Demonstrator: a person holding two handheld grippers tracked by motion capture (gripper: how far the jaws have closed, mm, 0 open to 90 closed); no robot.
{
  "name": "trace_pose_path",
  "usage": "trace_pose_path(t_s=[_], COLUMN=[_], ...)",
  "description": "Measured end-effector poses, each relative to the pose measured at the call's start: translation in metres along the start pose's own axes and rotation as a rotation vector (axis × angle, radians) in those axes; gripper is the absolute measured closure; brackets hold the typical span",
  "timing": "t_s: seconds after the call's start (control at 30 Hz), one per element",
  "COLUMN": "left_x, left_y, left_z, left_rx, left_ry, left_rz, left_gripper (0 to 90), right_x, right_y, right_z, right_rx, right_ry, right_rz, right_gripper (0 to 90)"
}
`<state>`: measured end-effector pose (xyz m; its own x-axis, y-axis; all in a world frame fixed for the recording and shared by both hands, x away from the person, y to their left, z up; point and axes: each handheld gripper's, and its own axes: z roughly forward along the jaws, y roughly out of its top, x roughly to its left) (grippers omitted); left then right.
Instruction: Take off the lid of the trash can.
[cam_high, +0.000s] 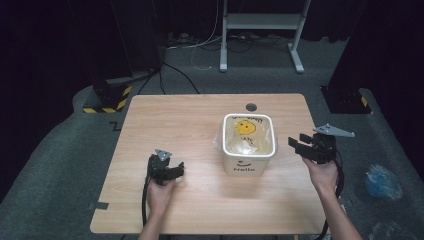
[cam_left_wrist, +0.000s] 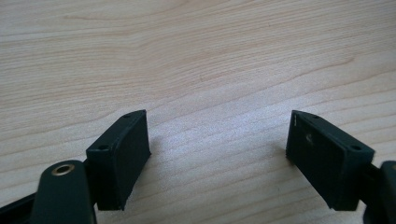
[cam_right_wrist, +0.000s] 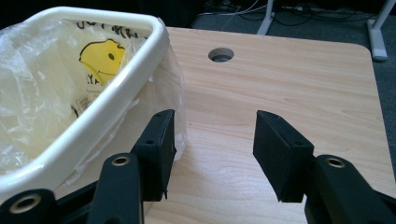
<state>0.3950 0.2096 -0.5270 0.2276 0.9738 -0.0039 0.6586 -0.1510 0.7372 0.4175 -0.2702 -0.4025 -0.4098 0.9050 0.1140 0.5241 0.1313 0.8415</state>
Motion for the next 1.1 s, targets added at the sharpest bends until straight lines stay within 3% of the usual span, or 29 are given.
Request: trace_pose_path(t_s=[1.1], left_x=[0.0], left_y=[0.0], left_z=[0.0], left_rx=[0.0], left_ry=[-0.001], left_rz=[-0.001], left_gripper=[21.5], right_x=[0.017], right_y=[0.04], right_z=[0.028], right_rx=[0.002], right_ry=[0.062], right_rz=[-0.035], right_gripper=[55.9])
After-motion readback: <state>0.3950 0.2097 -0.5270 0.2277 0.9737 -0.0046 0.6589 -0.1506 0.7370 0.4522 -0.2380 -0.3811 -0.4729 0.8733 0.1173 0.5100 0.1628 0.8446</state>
